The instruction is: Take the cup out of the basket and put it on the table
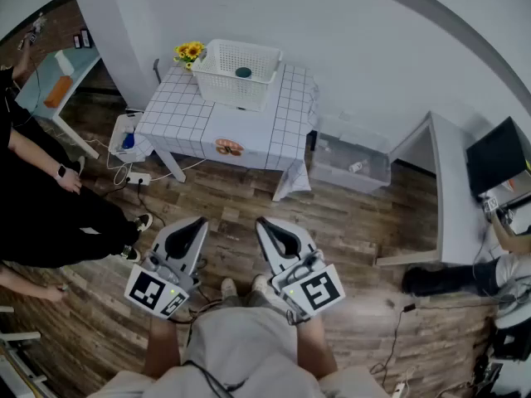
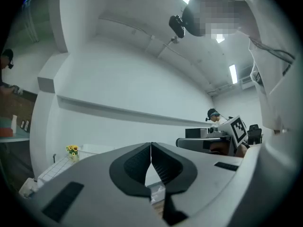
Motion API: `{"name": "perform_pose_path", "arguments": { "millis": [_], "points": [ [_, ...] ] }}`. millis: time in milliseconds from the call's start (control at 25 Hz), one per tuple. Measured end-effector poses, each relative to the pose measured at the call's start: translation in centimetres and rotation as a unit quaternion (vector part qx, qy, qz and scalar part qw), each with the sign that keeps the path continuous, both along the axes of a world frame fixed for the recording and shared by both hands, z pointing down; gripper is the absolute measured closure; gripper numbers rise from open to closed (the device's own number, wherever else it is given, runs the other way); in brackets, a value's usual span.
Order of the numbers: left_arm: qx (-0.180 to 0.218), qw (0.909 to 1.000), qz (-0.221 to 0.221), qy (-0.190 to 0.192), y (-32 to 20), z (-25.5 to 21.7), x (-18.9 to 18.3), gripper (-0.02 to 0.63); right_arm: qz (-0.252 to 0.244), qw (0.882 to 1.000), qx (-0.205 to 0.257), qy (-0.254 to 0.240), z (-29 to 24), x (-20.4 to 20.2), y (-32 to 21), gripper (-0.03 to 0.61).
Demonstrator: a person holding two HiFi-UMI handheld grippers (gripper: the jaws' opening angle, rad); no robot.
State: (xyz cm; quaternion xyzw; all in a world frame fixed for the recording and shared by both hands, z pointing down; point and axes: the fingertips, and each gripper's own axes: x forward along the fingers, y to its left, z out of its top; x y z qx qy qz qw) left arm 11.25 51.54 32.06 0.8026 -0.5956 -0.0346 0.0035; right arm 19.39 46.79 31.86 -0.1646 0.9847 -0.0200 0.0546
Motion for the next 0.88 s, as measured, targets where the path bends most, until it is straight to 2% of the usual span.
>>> {"name": "perform_pose_path", "arguments": {
  "millis": [240, 480, 880],
  "points": [
    [-0.002, 1.0, 0.001, -0.001, 0.0, 0.2, 0.1, 0.603, -0.002, 1.0, 0.001, -0.004, 0.0, -0.2, 0.1, 0.568],
    [0.0, 1.0, -0.002, -0.002, -0.4, 0.3, 0.4, 0.603, 0.004, 1.0, 0.023, 0.003, -0.1, 0.0, -0.2, 0.568],
    [-0.001, 0.9998, -0.02, -0.004, -2.4, 0.1, 2.3, 0.603, -0.01, 1.0, 0.015, 0.0, 0.2, 1.7, -2.3, 0.568]
  ]
}}
